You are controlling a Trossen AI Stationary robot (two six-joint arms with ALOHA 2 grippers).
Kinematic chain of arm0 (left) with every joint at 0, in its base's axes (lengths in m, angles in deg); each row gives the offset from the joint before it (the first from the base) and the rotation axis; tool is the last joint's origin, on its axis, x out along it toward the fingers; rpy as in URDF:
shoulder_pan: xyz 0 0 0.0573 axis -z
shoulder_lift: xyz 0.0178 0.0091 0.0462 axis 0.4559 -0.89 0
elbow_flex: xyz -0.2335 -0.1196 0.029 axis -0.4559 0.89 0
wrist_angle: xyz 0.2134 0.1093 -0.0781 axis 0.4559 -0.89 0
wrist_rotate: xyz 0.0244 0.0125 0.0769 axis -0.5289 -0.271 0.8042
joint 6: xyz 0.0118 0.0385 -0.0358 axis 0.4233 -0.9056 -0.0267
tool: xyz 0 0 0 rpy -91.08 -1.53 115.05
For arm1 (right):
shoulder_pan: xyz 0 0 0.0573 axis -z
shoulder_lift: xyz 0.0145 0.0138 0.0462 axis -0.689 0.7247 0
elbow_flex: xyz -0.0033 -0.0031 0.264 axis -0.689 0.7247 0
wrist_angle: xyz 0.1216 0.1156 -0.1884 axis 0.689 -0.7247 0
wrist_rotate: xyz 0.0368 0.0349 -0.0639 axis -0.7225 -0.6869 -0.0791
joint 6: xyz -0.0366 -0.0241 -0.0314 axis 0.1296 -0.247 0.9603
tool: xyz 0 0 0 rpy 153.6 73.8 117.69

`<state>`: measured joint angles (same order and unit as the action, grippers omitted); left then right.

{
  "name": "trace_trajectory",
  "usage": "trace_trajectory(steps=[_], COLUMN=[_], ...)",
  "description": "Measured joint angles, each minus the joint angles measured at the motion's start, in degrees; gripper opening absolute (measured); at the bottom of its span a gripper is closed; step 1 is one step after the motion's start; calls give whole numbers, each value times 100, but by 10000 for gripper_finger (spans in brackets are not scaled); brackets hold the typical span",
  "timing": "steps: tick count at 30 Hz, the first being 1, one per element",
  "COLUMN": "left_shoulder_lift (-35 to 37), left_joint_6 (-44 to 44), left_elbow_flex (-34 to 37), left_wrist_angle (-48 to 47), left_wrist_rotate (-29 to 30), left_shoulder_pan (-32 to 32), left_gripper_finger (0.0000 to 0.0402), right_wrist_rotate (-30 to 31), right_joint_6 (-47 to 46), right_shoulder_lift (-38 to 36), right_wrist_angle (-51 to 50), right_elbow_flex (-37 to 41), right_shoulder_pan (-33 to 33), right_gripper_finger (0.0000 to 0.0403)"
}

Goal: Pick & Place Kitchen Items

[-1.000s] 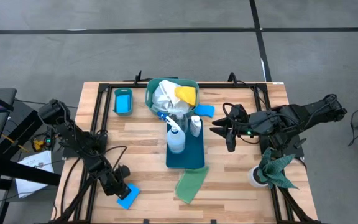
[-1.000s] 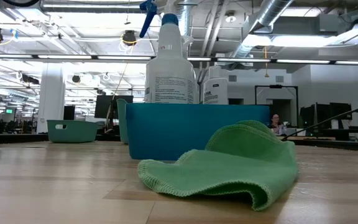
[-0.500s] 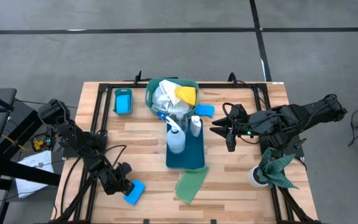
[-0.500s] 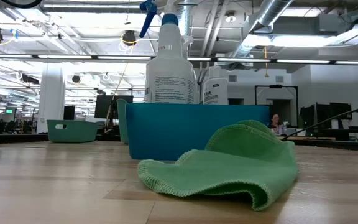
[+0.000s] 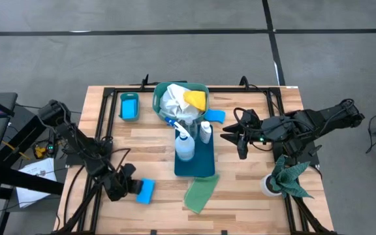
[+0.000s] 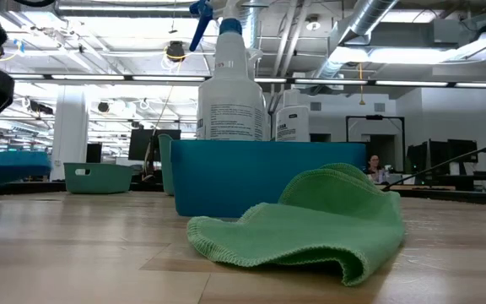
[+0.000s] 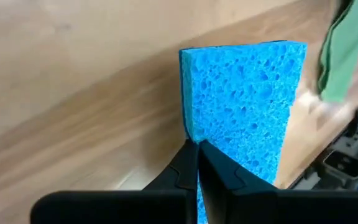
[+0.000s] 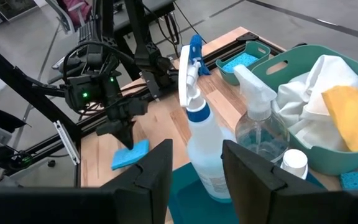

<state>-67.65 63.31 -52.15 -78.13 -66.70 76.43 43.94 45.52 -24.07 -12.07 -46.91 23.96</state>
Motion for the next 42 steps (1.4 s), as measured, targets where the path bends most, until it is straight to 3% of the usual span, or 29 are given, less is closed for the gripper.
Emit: trace_trajectory(steps=[9,19,23,35,42], left_shoulder_lift=[319,1581,2098,3141,3434], left_joint_6=[-843,-841,-1249,-3004,-4281], left_elbow_flex=[-162,-162,-162,-162,-162], left_wrist_angle=[-247,-2493,-3053,-3037,-2571], left_wrist_rotate=[335,585,586,547,-177], left_shoulder_pan=[-590,-1382,-1894,-3821,-5196], left_gripper_finger=[0,0,0,0,0], right_wrist_rotate=[0,0,3,0,0], right_joint_6=[2,9,59,175,203], right_shoulder_lift=[0,0,0,0,0], right_wrist_angle=[-19,-69,-69,-58,-60], right_elbow_flex=[0,0,0,0,0], right_shoulder_pan=[0,2,24,177,178], right_gripper_finger=[132,132,132,132,132])
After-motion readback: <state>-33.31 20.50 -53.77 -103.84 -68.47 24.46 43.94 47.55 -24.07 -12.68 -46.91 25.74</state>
